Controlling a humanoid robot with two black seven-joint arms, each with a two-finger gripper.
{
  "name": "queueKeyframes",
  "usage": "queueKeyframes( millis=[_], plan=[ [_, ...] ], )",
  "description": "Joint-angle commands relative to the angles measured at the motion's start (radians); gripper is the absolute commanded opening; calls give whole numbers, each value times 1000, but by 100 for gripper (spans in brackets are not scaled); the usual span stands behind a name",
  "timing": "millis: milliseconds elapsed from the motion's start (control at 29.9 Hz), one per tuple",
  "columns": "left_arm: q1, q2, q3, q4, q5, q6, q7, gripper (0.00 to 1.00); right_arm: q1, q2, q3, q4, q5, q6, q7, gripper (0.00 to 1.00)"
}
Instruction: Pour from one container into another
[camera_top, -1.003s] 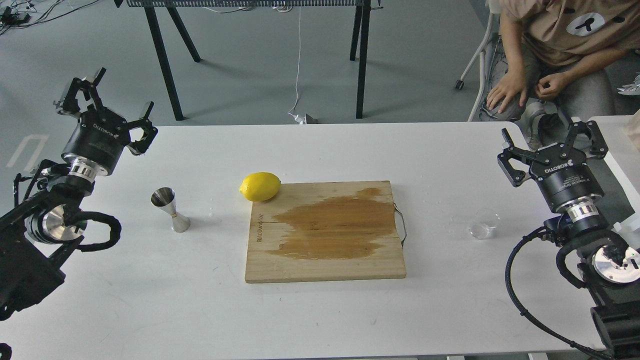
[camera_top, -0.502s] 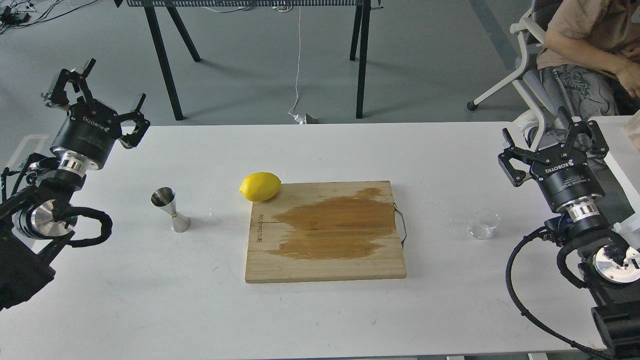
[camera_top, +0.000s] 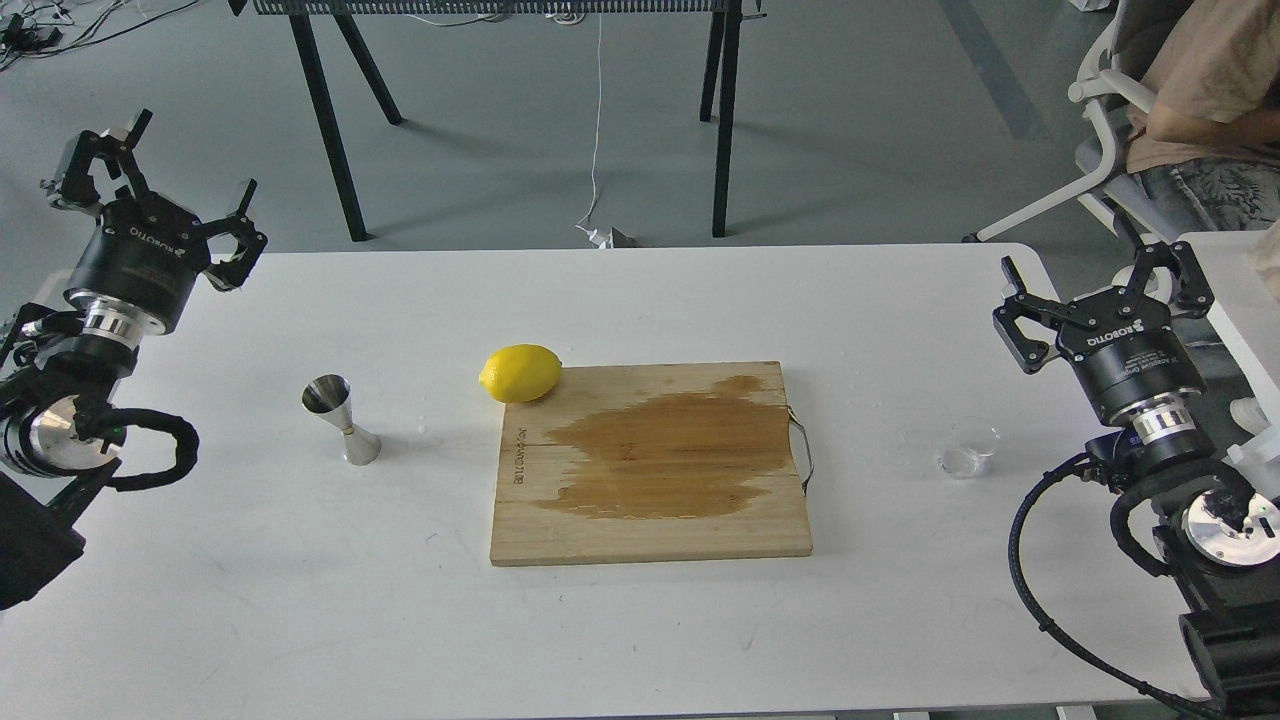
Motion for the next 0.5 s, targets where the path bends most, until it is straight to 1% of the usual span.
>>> queueKeyframes(
  millis=[0,268,334,468],
  plan=[
    [1,12,0,0,3,0,0,100,0,0,-1,3,0,0,0,99],
    [-20,21,27,0,26,0,0,100,-3,0,-6,3,0,0,0,99],
    [-28,29,42,0,130,0,0,100,-3,-1,-8,3,0,0,0,99],
    [-42,94,30,-6,466,0,0,100,-4,-1,-11,1,0,0,0,99]
  ],
)
